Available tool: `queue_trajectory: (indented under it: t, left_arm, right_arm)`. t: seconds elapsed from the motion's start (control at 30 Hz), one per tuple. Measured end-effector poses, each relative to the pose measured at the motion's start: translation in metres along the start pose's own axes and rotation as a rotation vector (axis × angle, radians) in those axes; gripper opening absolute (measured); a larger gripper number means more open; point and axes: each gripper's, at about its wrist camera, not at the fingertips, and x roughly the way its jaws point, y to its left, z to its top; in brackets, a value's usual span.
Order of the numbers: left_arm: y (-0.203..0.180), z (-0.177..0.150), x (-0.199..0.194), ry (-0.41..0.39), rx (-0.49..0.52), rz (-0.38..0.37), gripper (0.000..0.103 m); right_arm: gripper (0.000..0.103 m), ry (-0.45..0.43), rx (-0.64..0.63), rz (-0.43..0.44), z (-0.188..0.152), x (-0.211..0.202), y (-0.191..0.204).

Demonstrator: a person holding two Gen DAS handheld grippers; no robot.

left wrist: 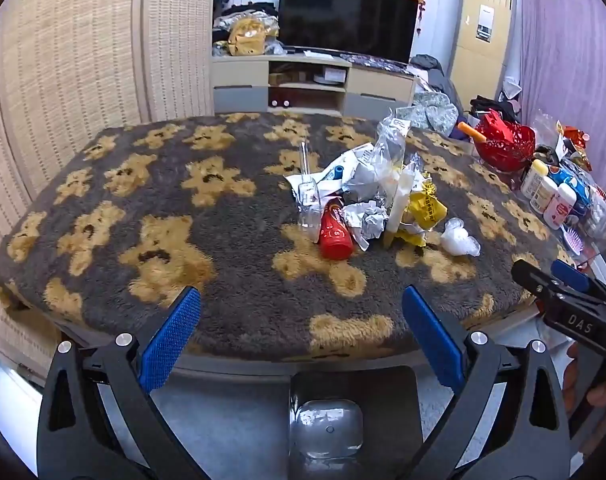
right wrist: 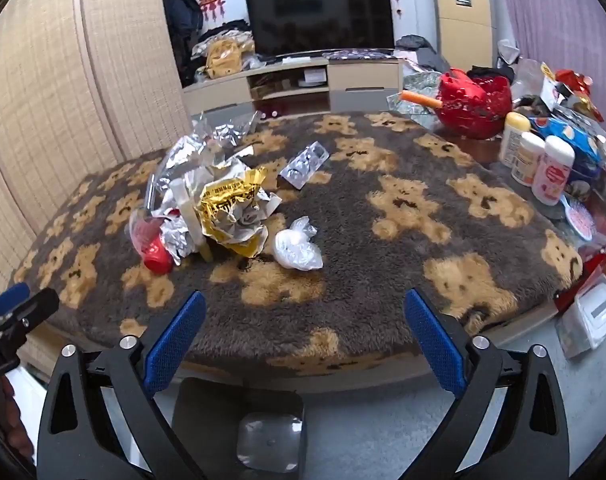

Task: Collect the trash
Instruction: 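Reach both tools toward the trash pile on the table, then grasp the red bottle with the left tool while the right tool grasps the white plastic bag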

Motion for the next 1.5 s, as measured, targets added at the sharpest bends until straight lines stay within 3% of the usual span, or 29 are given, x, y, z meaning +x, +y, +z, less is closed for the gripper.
queue_trajectory:
  t: [0.1, 0.17, 0.23, 0.6, 0.7, 1.33, 1.43, 1.5]
  left_arm:
    - [-0.003, 0.004, 0.018, 0.016, 0.042, 0.002, 0.082]
    - [-0.005, 0.007, 0.036, 0.041, 0.087, 0.009, 0.064]
    - [-0.009, 0.009, 0.048, 0.047, 0.098, -0.012, 0.054]
    - [-0.029, 0.027, 0.099, 0.057, 0.116, -0.108, 0.047]
    - [-0.027, 0.028, 0.113, 0.082, 0.098, -0.113, 0.038]
    - [-0.026, 0.030, 0.149, 0.114, 0.100, -0.119, 0.040]
    - [-0.026, 0.030, 0.152, 0.109, 0.088, -0.126, 0.040]
    - [-0.025, 0.030, 0.152, 0.107, 0.084, -0.130, 0.039]
  right_arm:
    - [0.085, -0.001, -0.064, -0.016, 0.008, 0.015, 0.007]
    - [0.079, -0.002, -0.076, -0.012, 0.012, 0.022, 0.006]
    - [0.072, 0.016, -0.070, 0.006, 0.016, 0.033, 0.004]
    - [0.067, 0.063, -0.062, 0.020, 0.021, 0.069, 0.002]
    - [0.067, 0.082, -0.058, 0.023, 0.019, 0.079, 0.001]
    - [0.063, 0.125, -0.061, 0.042, 0.018, 0.108, 0.005]
    - [0.056, 0.123, -0.059, 0.041, 0.019, 0.110, 0.004]
    - [0.042, 0.122, -0.057, 0.047, 0.020, 0.110, 0.003]
